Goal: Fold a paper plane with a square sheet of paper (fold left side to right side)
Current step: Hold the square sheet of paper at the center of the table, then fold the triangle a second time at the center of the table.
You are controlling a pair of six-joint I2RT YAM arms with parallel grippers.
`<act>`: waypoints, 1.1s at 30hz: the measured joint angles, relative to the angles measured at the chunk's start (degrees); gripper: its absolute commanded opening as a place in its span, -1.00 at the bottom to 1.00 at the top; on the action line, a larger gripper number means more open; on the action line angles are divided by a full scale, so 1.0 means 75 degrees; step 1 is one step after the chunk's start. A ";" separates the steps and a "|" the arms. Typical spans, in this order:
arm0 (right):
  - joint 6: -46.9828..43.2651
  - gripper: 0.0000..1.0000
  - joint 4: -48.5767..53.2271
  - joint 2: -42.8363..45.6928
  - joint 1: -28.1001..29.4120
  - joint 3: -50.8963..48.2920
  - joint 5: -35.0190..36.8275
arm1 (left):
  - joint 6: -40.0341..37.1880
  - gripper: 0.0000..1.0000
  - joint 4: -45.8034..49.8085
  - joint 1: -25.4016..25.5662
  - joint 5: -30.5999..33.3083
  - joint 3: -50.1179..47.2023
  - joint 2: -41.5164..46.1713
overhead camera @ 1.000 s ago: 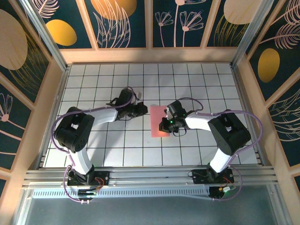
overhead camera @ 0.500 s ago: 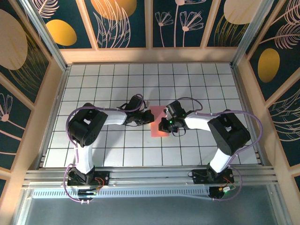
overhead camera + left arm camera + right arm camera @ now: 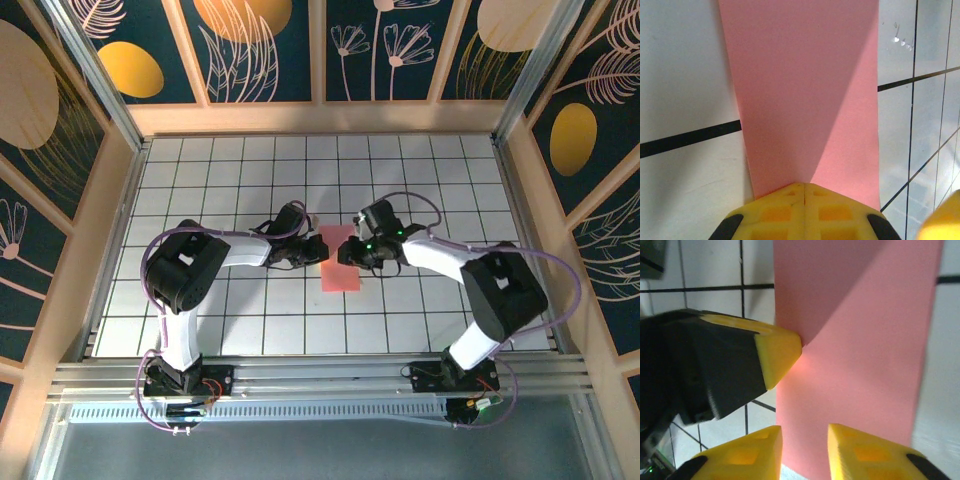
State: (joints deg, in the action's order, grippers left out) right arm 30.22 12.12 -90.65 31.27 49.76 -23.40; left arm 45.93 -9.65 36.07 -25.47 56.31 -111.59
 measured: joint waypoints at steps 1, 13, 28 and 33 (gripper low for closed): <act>-0.0044 -0.26 0.0070 0.0122 -0.0146 -0.0029 -0.0009 | 0.0003 -1.00 -0.0003 0.0000 0.0000 0.0000 0.0000; -0.0204 -0.16 0.0498 0.0458 -0.0769 -0.1271 -0.0868 | 0.0000 -1.00 -0.0003 0.0000 0.0003 0.0000 0.0000; 0.0102 -0.29 -0.0020 0.0015 -0.0557 -0.1346 -0.1367 | 0.0000 -1.00 0.0000 0.0000 0.0003 0.0000 0.0000; 0.0192 -0.33 -0.0154 -0.0052 -0.0548 -0.1349 -0.1457 | 0.0000 -1.00 0.0000 0.0000 0.0000 0.0000 -0.0003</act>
State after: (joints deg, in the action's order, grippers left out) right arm 31.66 10.96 -91.05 27.16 39.64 -34.33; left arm 45.93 -9.65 36.07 -25.47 56.31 -111.61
